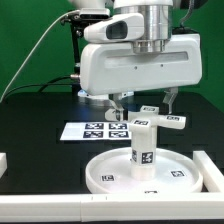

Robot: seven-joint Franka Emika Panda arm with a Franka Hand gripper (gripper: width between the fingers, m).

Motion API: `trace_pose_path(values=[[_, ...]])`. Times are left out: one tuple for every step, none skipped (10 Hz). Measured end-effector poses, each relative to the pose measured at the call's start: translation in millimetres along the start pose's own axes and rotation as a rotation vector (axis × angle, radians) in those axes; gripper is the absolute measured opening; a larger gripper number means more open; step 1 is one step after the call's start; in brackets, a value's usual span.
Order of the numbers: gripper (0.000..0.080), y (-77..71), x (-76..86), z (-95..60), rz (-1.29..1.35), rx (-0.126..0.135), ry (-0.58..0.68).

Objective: Assemble round table

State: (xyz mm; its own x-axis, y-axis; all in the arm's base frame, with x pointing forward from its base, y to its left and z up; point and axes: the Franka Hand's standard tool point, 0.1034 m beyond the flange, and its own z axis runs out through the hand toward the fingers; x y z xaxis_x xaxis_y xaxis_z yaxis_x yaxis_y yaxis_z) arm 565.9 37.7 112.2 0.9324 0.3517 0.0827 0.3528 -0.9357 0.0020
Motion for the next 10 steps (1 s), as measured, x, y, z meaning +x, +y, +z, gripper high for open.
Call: trace_pose_path(values=[[0.0649,-0.1,-0.1,0.3,0.0,0.0,-0.001],[0.0649,-0.6,0.8,2.2,-0.001,-0.003,0.003],[0.0649,-1.4,4.2,2.6,-0.004,-0.01,0.019],[0.0649,-4.9,4.8,3.2,0.005,-0.01,0.021],[0.0649,-7.6,6.6,-0.9,-0.004,-0.011,0.023],[0.0649,-10.1,9.6,-8.9,-0.019,-0.015,0.032],[0.0649,-12.1,9.1,-13.0,-0.022,-0.013,0.034],[0.0649,-11.2,8.4,-13.6,-0.021,-0.013,0.034],[0.0649,-8.6,8.7,-14.5,-0.017,-0.014,0.037],[0.0649,-8.9,5.6,-11.6,-0.018,-0.017,0.038]])
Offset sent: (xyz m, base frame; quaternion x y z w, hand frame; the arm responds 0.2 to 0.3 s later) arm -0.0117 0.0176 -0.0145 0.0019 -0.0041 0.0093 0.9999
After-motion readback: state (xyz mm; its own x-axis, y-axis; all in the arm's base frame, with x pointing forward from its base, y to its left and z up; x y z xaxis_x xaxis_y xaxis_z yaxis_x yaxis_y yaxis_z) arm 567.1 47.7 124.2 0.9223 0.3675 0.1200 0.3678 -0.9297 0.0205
